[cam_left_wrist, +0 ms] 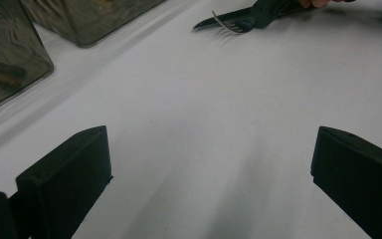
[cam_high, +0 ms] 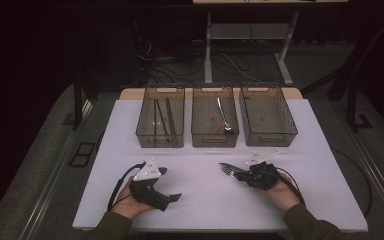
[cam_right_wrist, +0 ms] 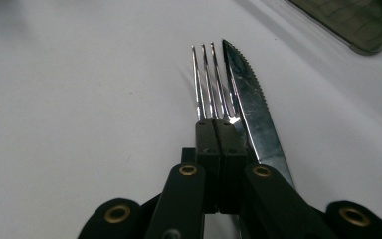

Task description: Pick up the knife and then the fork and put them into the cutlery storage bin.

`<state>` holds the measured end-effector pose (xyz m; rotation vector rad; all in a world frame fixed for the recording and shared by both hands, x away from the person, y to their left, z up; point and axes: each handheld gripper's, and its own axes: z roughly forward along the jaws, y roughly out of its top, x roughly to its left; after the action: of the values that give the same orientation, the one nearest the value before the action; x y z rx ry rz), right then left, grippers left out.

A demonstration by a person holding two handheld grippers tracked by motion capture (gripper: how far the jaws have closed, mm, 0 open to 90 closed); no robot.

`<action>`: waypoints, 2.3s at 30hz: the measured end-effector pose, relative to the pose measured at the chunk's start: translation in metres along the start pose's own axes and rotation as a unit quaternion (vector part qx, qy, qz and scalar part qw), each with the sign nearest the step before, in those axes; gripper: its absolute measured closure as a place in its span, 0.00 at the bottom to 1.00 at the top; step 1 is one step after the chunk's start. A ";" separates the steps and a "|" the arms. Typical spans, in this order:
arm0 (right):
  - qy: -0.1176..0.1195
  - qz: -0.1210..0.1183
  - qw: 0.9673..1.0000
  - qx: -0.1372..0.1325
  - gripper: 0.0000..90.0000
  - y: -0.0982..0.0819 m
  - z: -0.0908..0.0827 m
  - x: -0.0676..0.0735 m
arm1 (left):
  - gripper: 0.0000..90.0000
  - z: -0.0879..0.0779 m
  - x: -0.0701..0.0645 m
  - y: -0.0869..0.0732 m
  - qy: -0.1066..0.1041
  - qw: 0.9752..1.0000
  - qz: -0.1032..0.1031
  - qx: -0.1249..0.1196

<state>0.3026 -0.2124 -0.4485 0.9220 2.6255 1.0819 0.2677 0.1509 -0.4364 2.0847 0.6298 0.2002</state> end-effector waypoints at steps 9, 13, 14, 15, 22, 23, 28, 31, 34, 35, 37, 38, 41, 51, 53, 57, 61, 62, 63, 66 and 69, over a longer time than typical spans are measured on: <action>-0.013 0.013 1.000 0.004 0.99 0.007 0.005 -0.008 | 0.01 0.000 0.000 0.000 0.000 1.000 0.000 0.000; -0.017 0.016 1.000 0.004 0.99 0.009 0.007 -0.011 | 0.01 0.000 0.000 0.000 -0.001 1.000 0.000 -0.001; -0.018 0.019 1.000 0.004 0.99 0.009 0.008 -0.012 | 0.01 0.000 0.000 0.000 -0.001 1.000 0.000 0.000; -0.017 0.021 1.000 0.003 0.99 0.009 0.008 -0.013 | 0.01 0.000 0.000 0.000 -0.002 1.000 0.000 -0.001; -0.019 0.023 1.000 0.002 0.99 0.009 0.007 -0.014 | 0.00 0.001 -0.001 0.000 -0.017 1.000 0.004 -0.006; -0.015 0.024 1.000 0.002 0.97 0.009 0.006 -0.014 | 0.00 0.002 -0.001 0.000 -0.020 1.000 0.005 -0.005; -0.001 0.042 0.999 -0.015 0.84 0.010 -0.006 -0.016 | 0.00 0.002 0.000 -0.001 -0.024 1.000 0.000 -0.003; 0.002 0.046 0.998 -0.034 0.74 0.013 -0.018 -0.017 | 0.00 0.002 0.001 -0.001 -0.029 1.000 -0.001 -0.003; 0.009 0.052 0.998 -0.040 0.65 0.015 -0.029 -0.019 | 0.00 0.003 0.000 -0.001 -0.032 0.999 0.002 0.000; 0.014 0.054 0.998 -0.038 0.62 0.015 -0.032 -0.020 | 0.00 0.003 0.000 -0.001 -0.031 1.000 0.003 0.002; 0.009 0.055 0.998 -0.035 0.59 0.014 -0.037 -0.021 | 0.00 0.003 0.000 -0.001 -0.032 0.999 0.004 0.005; 0.007 0.054 0.998 -0.034 0.57 0.013 -0.040 -0.023 | 0.00 0.003 0.000 -0.001 -0.031 0.999 0.005 0.005; -0.001 0.058 0.998 -0.027 0.51 0.011 -0.048 -0.028 | 0.00 0.003 -0.001 -0.001 -0.031 1.000 0.004 0.004; -0.022 0.060 0.998 -0.011 0.51 0.001 -0.064 -0.043 | 0.00 0.004 -0.001 -0.001 -0.028 1.000 0.008 0.010; -0.022 0.060 0.998 -0.003 0.53 0.000 -0.063 -0.043 | 0.00 0.004 -0.002 -0.001 -0.028 1.000 0.007 0.010; -0.023 0.051 0.998 0.022 0.59 -0.001 -0.058 -0.042 | 0.00 0.004 -0.002 -0.001 -0.028 1.000 0.009 0.011; -0.021 0.043 0.998 0.045 0.66 -0.002 -0.052 -0.042 | 0.00 0.004 -0.002 -0.001 -0.027 1.000 0.008 0.010; -0.019 0.040 0.998 0.047 0.68 -0.002 -0.051 -0.042 | 0.00 0.004 -0.002 -0.001 -0.027 1.000 0.007 0.010; -0.017 0.039 0.998 0.050 0.70 -0.002 -0.050 -0.042 | 0.00 0.004 -0.002 -0.001 -0.026 1.000 0.007 0.010; -0.014 0.039 0.997 0.057 0.75 -0.003 -0.048 -0.043 | 0.00 0.004 -0.002 -0.001 -0.026 1.000 0.008 0.010; -0.011 0.035 0.997 0.067 0.78 -0.005 -0.045 -0.043 | 0.00 0.004 -0.002 -0.001 -0.025 1.000 0.008 0.010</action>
<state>0.3182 -0.2667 -0.4231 1.0550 2.6933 0.9147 0.2673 0.1476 -0.4395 2.1082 0.5883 0.1505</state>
